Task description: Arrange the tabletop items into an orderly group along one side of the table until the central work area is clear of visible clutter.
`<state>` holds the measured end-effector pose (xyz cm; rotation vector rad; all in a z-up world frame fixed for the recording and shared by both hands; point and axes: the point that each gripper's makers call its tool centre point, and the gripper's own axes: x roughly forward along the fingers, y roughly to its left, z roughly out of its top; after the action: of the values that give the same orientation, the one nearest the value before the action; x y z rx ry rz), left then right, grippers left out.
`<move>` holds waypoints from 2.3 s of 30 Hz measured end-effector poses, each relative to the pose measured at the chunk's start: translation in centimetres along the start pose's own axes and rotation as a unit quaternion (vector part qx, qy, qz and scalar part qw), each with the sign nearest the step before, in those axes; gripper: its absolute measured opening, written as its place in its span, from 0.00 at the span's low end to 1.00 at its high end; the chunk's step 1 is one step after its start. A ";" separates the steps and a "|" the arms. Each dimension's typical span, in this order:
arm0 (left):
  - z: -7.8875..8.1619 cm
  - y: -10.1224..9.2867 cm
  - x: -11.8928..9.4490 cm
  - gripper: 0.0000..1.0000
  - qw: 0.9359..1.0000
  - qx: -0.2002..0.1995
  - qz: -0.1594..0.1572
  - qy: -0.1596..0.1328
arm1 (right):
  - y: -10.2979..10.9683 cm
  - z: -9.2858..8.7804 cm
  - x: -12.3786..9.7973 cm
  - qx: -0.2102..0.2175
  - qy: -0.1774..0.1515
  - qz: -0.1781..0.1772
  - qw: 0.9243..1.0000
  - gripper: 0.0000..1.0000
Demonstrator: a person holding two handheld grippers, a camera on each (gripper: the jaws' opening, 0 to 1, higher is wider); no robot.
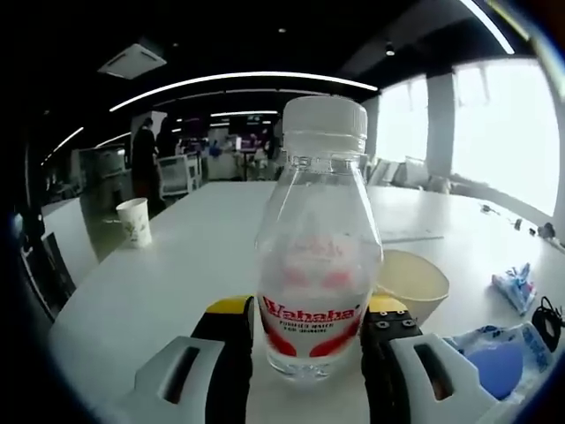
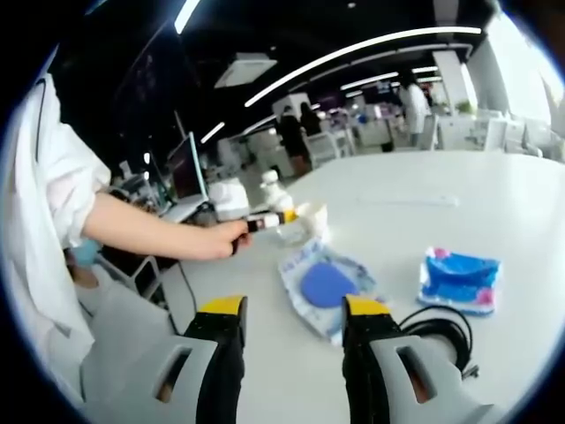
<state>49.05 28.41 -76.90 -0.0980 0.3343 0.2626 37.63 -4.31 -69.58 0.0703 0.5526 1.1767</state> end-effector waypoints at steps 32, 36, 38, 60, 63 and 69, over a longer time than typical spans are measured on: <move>2.7 1.8 -4.4 0.79 1.000 0.013 -0.006 -0.017 | 0.7 0.8 -0.4 0.010 -0.022 0.010 1.000 0.40; 3.0 1.7 -5.4 0.81 1.000 0.011 -0.008 -0.015 | 0.7 1.1 -0.6 0.011 -0.029 0.010 0.999 0.40; 3.1 1.6 -5.7 0.83 1.000 0.016 -0.013 -0.012 | 0.6 1.2 -0.7 0.011 -0.031 0.011 0.999 0.40; 3.5 -0.6 -9.0 0.97 0.997 0.021 -0.076 0.000 | -0.4 2.0 -2.0 0.037 -0.062 0.001 0.997 0.40; 3.5 -0.7 -9.1 0.97 0.997 0.022 -0.076 0.002 | -0.3 2.1 -2.0 0.037 -0.063 0.003 0.997 0.40; 3.7 -0.9 -9.1 0.97 0.997 0.018 -0.078 -0.002 | -0.3 2.2 -2.2 0.035 -0.063 0.003 0.997 0.40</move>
<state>42.13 25.85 -70.28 -0.0873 0.3253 0.1030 38.26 -5.85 -67.01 0.2053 0.4825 1.1497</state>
